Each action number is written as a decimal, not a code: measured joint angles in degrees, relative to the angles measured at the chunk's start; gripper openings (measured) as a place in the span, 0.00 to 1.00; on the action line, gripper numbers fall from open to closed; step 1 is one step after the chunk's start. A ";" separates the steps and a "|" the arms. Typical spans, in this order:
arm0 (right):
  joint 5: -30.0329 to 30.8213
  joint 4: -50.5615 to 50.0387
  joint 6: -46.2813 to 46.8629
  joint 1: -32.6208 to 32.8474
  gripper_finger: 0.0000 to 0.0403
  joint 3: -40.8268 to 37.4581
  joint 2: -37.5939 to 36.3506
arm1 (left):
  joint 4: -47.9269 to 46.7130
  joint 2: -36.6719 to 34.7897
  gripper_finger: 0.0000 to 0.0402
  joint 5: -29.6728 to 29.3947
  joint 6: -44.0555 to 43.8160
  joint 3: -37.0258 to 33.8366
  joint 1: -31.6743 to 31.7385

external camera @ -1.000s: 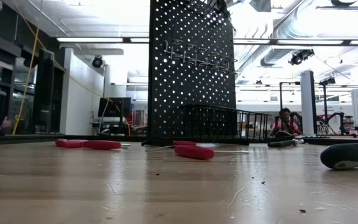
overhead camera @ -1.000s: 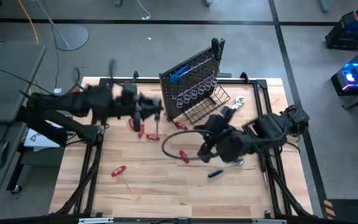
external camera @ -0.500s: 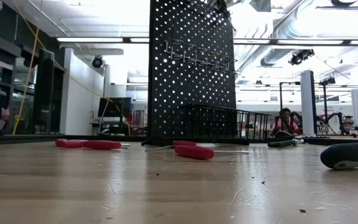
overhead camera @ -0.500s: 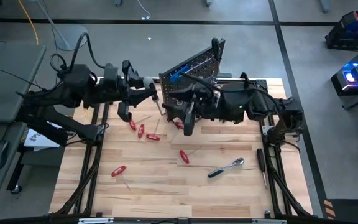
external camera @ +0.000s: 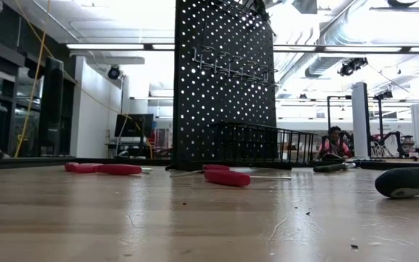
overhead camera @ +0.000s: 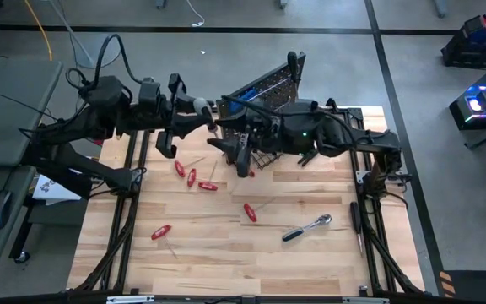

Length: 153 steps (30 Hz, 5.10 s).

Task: Hang tools onto peg board
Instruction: Hang the gray screwdriver on the peg board

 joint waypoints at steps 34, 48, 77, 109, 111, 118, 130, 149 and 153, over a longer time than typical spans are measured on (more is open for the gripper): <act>30.60 -31.72 4.73 7.54 0.15 -0.13 -9.88 | -6.90 0.42 0.66 -8.87 1.06 -5.38 4.30; 51.77 -45.60 20.14 2.37 0.15 0.09 -13.55 | 22.31 -11.80 0.56 -2.37 -16.40 -36.04 24.81; 27.05 -17.58 -0.94 -12.23 0.15 -0.02 -5.06 | 33.88 -9.43 0.56 17.10 -20.30 -39.06 40.64; -12.30 20.55 3.00 -33.88 0.15 -53.77 -38.87 | 38.38 -1.12 0.56 15.27 -29.08 -39.06 44.10; -12.05 21.60 1.57 -33.83 0.15 -53.95 -38.22 | 34.95 -1.12 0.56 12.84 -27.60 -39.06 44.08; -11.34 22.51 -2.39 -35.86 0.15 -52.83 -36.03 | 24.65 -0.91 0.56 8.20 -22.50 -39.06 44.04; -1.16 24.99 -11.62 -32.86 0.15 -52.74 -33.07 | 25.10 1.55 0.56 8.74 -21.51 -39.06 43.89; 1.08 25.48 -15.05 -32.15 0.31 -52.68 -28.84 | 24.69 1.50 0.56 8.87 -21.40 -39.06 42.60; 2.97 24.76 -15.47 -32.13 0.42 -52.68 -29.49 | 24.67 1.48 0.56 9.00 -21.38 -39.06 42.47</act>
